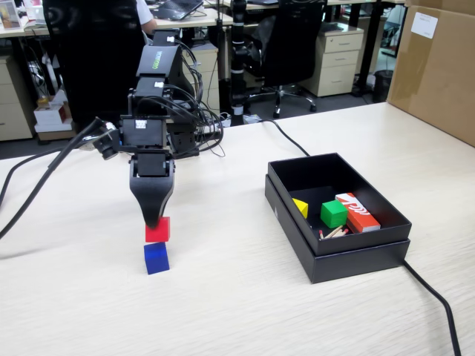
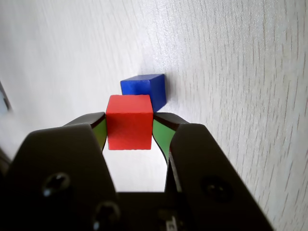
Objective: Put the red cube on top of the blue cube
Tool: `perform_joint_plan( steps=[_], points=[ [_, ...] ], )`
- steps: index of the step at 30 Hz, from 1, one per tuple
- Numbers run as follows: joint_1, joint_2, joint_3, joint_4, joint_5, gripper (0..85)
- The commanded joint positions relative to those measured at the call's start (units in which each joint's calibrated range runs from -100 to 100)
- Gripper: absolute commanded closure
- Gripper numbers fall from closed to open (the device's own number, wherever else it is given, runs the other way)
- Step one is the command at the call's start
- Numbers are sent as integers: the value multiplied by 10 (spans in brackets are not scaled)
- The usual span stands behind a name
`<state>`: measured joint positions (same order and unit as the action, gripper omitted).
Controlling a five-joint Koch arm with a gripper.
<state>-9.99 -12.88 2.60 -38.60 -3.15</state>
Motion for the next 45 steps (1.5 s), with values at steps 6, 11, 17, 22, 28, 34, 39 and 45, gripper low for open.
perform_joint_plan(
  steps=[6,11,17,22,28,34,39,45],
  points=[
    [-6,7,63,38,-3,818],
    [-6,5,61,38,-3,817],
    [-6,-4,47,38,-4,817],
    [-7,-8,40,38,-5,817],
    [-8,-17,25,38,-6,814],
    [-8,-27,20,38,-6,814],
    [-8,-28,9,38,-9,708],
    [-8,-30,2,30,-15,471]
  ],
)
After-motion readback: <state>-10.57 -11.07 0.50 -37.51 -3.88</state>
